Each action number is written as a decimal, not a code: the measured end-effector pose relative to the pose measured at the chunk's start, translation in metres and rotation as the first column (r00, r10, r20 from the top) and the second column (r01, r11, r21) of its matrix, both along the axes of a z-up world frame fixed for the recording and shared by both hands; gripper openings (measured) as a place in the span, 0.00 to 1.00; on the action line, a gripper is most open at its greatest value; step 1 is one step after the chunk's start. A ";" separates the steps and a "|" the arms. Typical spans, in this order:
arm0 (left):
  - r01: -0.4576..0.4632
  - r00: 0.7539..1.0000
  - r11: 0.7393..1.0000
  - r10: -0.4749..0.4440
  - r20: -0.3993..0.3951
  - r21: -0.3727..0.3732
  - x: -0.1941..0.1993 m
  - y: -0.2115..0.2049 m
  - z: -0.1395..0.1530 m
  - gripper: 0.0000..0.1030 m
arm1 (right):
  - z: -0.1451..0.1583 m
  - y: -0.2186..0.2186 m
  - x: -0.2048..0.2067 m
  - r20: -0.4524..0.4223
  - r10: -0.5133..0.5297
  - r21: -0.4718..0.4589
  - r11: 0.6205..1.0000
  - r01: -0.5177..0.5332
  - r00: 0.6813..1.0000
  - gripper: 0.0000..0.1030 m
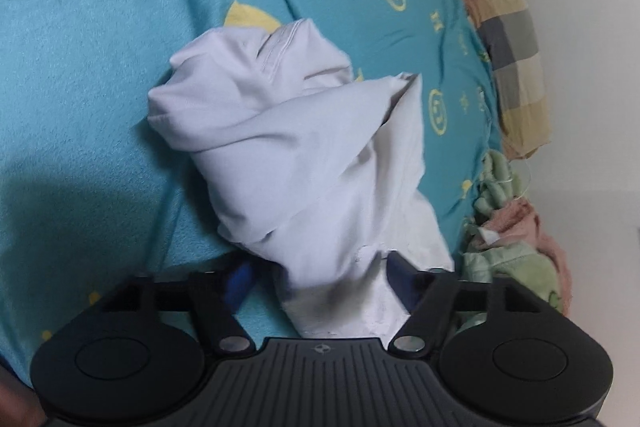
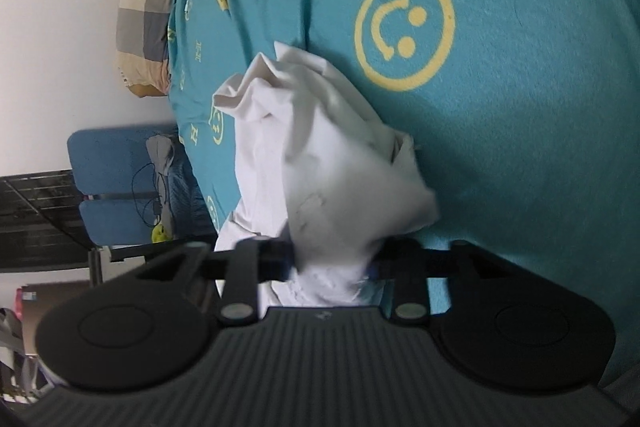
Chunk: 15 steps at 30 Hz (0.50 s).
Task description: Fold clothes
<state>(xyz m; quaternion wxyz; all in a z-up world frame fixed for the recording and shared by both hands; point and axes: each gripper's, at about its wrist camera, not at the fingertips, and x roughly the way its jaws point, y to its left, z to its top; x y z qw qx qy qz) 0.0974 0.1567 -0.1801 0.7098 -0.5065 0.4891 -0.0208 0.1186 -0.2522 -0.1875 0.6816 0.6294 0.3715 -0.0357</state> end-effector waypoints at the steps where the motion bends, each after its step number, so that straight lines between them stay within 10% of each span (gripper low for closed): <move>1: 0.000 1.000 1.000 0.000 -0.001 -0.005 0.001 0.000 -0.003 0.75 | 0.000 -0.001 0.001 0.008 0.001 -0.006 1.000 -0.001 1.000 0.24; 15: -0.059 0.991 0.995 0.068 0.115 -0.083 -0.004 0.010 0.015 0.36 | 0.036 -0.006 -0.009 0.176 0.021 -0.076 0.997 -0.008 0.984 0.18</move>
